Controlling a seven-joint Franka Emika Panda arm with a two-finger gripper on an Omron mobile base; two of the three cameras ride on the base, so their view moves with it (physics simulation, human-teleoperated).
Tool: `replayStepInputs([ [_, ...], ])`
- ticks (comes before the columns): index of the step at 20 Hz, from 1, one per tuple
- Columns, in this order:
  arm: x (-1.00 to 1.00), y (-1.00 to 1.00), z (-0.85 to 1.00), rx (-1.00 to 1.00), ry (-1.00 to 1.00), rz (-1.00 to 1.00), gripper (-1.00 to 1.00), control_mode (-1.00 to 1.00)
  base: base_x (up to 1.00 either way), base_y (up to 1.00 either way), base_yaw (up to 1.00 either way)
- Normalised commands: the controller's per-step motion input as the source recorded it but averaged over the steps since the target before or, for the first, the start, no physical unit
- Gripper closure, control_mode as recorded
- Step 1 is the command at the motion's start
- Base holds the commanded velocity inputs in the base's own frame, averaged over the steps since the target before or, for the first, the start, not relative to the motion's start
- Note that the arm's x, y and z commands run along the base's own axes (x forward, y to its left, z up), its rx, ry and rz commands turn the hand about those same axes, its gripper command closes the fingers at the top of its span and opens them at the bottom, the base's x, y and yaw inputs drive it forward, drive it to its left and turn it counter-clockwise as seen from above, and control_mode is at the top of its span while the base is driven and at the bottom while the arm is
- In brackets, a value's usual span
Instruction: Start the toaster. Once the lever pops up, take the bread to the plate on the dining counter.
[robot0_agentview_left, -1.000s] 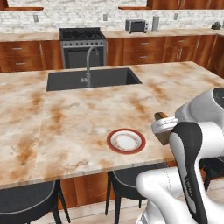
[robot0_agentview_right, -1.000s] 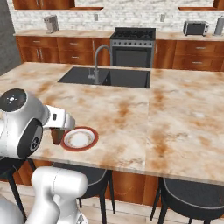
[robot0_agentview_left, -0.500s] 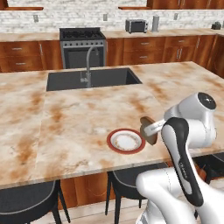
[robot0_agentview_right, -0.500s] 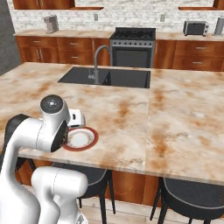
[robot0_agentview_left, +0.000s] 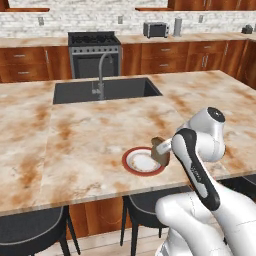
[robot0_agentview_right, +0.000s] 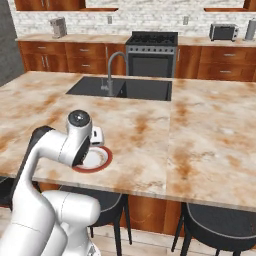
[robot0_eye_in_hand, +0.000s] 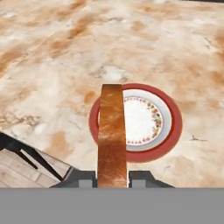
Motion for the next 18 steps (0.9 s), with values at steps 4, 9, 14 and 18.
replayStepInputs([
  [4,0.47,0.02,-0.41,0.00,0.04,0.02,1.00,-1.00,0.00,0.00,0.00],
  [9,0.35,0.07,-0.32,0.00,0.00,0.00,1.00,-1.00,0.00,0.00,0.00],
  [14,0.33,0.17,-0.31,0.00,0.00,0.00,1.00,-1.00,0.00,0.00,0.00],
  [18,0.35,0.10,-0.29,0.00,0.01,0.00,1.00,-1.00,0.00,0.00,0.00],
])
